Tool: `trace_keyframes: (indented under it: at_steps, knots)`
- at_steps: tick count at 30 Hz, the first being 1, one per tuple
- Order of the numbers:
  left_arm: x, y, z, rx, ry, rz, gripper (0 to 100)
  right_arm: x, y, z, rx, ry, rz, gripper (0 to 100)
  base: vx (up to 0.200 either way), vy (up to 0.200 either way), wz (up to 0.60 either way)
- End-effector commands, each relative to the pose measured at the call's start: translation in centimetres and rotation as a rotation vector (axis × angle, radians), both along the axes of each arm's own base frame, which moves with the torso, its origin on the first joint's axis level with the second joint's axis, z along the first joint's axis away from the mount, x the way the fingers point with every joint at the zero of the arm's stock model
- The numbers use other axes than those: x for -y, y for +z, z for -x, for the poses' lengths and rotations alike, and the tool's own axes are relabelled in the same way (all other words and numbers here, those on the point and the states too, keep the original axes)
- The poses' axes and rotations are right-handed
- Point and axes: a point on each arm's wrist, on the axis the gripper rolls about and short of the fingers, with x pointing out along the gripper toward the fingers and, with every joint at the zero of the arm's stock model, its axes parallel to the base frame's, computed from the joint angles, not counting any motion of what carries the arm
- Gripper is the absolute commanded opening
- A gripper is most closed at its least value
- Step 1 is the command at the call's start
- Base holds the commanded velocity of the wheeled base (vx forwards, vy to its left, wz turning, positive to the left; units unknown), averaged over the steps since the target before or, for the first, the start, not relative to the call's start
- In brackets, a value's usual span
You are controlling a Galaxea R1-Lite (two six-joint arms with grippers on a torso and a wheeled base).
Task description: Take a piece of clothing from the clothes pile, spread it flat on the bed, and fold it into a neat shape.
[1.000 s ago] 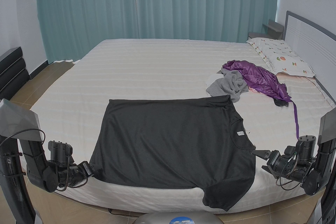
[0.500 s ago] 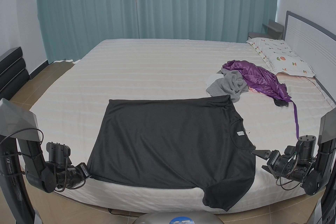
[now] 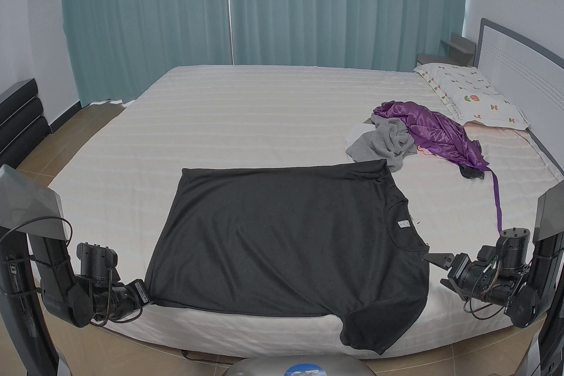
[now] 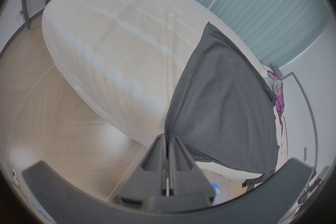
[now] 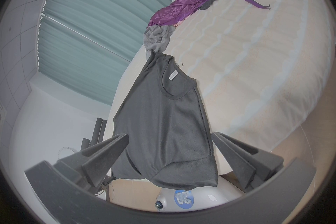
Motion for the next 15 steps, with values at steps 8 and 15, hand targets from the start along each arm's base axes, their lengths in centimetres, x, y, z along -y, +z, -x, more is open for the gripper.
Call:
trace_keyframes:
  at_steps: [8,15]
  knots:
    - [0.0,0.0,-0.2,0.005,0.002,0.003,0,0.0,-2.0,0.4,-0.100,0.013,0.023,100,0.000,0.000,0.00]
    - [0.0,-0.1,-0.3,0.007,0.003,0.004,0,-0.3,-3.1,-0.8,-0.095,0.023,0.022,100,0.000,0.000,0.00]
